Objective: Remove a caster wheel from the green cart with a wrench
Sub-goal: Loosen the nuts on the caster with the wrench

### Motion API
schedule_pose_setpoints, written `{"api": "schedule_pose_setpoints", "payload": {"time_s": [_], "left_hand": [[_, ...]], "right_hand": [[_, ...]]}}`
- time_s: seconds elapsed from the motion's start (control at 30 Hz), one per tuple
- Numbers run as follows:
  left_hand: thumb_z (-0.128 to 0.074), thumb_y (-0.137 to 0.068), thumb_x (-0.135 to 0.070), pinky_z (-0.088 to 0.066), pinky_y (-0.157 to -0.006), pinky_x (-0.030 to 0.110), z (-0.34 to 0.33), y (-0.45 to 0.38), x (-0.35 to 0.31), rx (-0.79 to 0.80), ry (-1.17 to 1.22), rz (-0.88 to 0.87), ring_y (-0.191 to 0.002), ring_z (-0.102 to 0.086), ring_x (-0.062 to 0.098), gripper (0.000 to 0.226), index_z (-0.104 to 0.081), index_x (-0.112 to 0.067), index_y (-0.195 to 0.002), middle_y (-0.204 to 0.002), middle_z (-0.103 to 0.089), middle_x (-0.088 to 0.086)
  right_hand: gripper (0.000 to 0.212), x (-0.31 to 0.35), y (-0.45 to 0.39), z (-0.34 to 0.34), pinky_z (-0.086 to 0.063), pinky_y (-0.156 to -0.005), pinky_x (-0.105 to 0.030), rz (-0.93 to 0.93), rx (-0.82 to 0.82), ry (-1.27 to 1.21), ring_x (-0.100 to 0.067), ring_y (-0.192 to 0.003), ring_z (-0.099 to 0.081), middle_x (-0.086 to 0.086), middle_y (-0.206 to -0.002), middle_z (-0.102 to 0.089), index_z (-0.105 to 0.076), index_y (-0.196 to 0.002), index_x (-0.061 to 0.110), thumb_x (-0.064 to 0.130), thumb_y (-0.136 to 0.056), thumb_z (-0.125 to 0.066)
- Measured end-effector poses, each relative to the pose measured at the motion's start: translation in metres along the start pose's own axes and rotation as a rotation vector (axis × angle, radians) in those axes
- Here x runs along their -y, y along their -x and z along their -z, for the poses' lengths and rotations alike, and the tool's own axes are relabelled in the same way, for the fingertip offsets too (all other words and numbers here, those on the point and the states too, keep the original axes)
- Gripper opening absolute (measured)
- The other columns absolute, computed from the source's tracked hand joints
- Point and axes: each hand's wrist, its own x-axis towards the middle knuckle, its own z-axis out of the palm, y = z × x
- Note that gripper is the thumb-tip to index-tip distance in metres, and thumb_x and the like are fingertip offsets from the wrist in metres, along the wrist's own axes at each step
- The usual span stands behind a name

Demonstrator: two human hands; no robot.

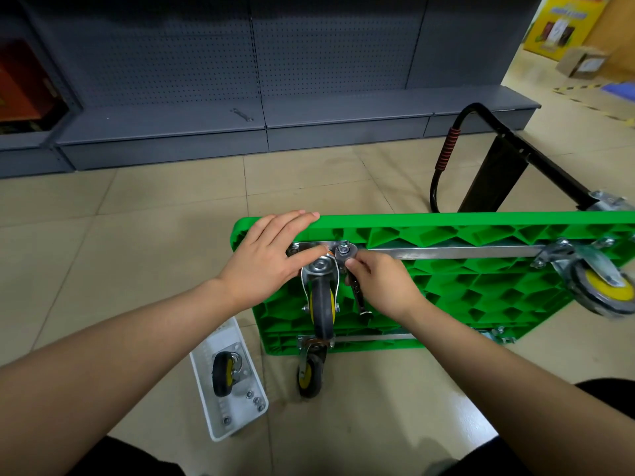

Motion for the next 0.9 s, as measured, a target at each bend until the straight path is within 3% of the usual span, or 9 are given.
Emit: {"api": "schedule_pose_setpoints", "payload": {"time_s": [0.17, 0.27, 0.37, 0.43, 0.5, 0.6, 0.77, 0.9], "left_hand": [[-0.070, -0.093, -0.022, -0.034, -0.109, 0.045, 0.001, 0.000, -0.001, 0.003, 0.011, 0.000, -0.140, -0.045, 0.035, 0.046, -0.061, -0.033, -0.137, -0.155, -0.044, 0.014], [-0.071, -0.092, -0.021, -0.035, -0.108, 0.046, 0.002, 0.000, -0.001, 0.006, 0.004, -0.003, -0.139, -0.045, 0.035, 0.048, -0.060, -0.032, -0.138, -0.155, -0.044, 0.015], [-0.069, -0.092, -0.021, -0.036, -0.107, 0.047, 0.002, 0.000, 0.000, 0.000, 0.006, -0.004, -0.139, -0.046, 0.036, 0.048, -0.060, -0.032, -0.137, -0.154, -0.045, 0.016], [-0.070, -0.092, -0.021, -0.036, -0.107, 0.047, 0.001, 0.000, 0.000, 0.001, 0.008, -0.005, -0.139, -0.046, 0.036, 0.049, -0.059, -0.032, -0.139, -0.154, -0.044, 0.016], [-0.072, -0.091, -0.021, -0.035, -0.108, 0.047, -0.001, 0.000, 0.001, 0.005, 0.007, -0.005, -0.140, -0.045, 0.036, 0.052, -0.058, -0.033, -0.140, -0.155, -0.044, 0.016], [-0.073, -0.090, -0.020, -0.034, -0.108, 0.047, 0.000, 0.000, 0.001, 0.010, 0.012, -0.002, -0.140, -0.044, 0.036, 0.055, -0.058, -0.032, -0.141, -0.155, -0.043, 0.016], [-0.070, -0.092, -0.021, -0.033, -0.109, 0.046, 0.002, 0.000, 0.000, 0.005, 0.012, 0.001, -0.140, -0.045, 0.036, 0.050, -0.058, -0.032, -0.140, -0.155, -0.044, 0.016], [-0.068, -0.094, -0.023, -0.033, -0.110, 0.046, 0.001, 0.001, 0.000, 0.001, 0.012, 0.005, -0.140, -0.044, 0.035, 0.047, -0.059, -0.033, -0.139, -0.155, -0.043, 0.015]], "right_hand": [[0.024, 0.006, 0.000, 0.018, -0.039, -0.064, -0.038, 0.198, -0.108, 0.456, -0.038, -0.092, -0.059, -0.015, -0.088, -0.066, -0.062, -0.101, 0.013, 0.034, -0.104, -0.050], [0.017, 0.009, 0.004, 0.023, -0.038, -0.053, -0.034, 0.363, -0.234, 0.701, -0.035, -0.072, -0.060, -0.008, -0.063, -0.062, -0.067, -0.081, 0.011, 0.020, -0.082, -0.081], [0.020, 0.000, 0.006, 0.025, -0.032, -0.059, -0.033, 0.382, -0.307, 0.753, -0.032, -0.069, -0.057, -0.004, -0.060, -0.061, -0.068, -0.075, 0.014, 0.017, -0.072, -0.087], [0.017, -0.009, 0.010, 0.027, -0.031, -0.063, -0.034, 0.360, -0.316, 0.702, -0.032, -0.071, -0.053, -0.004, -0.064, -0.065, -0.066, -0.079, 0.015, 0.023, -0.084, -0.079], [0.019, -0.017, 0.010, 0.027, -0.035, -0.066, -0.035, 0.268, -0.215, 0.527, -0.030, -0.077, -0.047, -0.006, -0.074, -0.068, -0.061, -0.084, 0.017, 0.030, -0.098, -0.062], [0.027, -0.019, 0.009, 0.023, -0.048, -0.074, -0.040, 0.131, -0.032, 0.198, -0.030, -0.083, -0.059, -0.002, -0.079, -0.072, -0.057, -0.077, 0.020, 0.031, -0.102, -0.053], [0.029, -0.004, 0.008, 0.008, -0.041, -0.069, -0.031, 0.027, -0.010, -0.010, -0.019, -0.077, -0.064, 0.002, -0.081, -0.074, -0.067, -0.079, 0.017, 0.026, -0.102, -0.054], [0.029, 0.000, 0.006, -0.001, -0.030, -0.062, -0.031, -0.016, -0.045, -0.039, -0.019, -0.066, -0.051, 0.007, -0.066, -0.060, -0.065, -0.080, 0.012, 0.027, -0.103, -0.054]]}}
